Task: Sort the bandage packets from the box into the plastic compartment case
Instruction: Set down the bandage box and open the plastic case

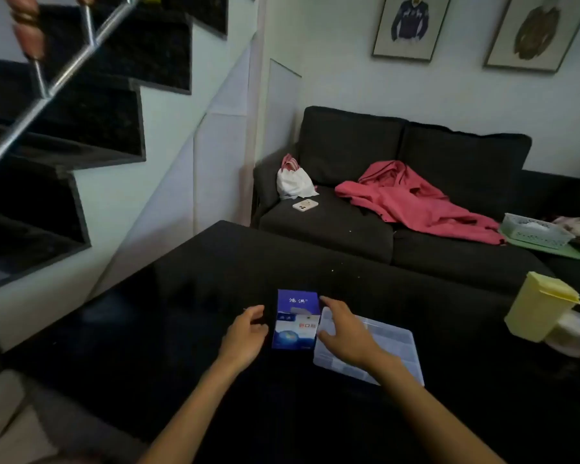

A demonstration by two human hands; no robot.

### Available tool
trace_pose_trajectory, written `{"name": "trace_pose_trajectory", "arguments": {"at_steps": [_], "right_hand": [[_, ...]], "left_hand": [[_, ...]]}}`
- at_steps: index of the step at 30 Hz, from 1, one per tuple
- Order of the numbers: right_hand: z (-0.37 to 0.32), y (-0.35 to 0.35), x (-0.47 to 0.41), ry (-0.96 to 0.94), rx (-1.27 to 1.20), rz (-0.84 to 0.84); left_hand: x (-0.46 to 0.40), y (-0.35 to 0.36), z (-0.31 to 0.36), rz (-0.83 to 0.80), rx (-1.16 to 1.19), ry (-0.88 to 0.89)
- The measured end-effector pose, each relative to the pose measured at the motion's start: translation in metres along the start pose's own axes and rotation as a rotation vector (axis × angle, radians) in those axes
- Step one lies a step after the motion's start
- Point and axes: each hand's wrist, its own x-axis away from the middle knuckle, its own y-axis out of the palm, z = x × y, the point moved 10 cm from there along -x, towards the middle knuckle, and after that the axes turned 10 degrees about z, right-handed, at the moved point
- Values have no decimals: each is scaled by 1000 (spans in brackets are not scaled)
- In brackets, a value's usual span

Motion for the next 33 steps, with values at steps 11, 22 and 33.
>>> {"name": "trace_pose_trajectory", "arguments": {"at_steps": [11, 22, 33], "right_hand": [[-3, 28, -40, -10, -218, 93], [5, 30, 24, 157, -424, 250], [1, 24, 36, 49, -436, 135]], "left_hand": [[-14, 8, -37, -64, -121, 79], [38, 13, -4, 21, -275, 220], [56, 2, 2, 206, -357, 459]]}}
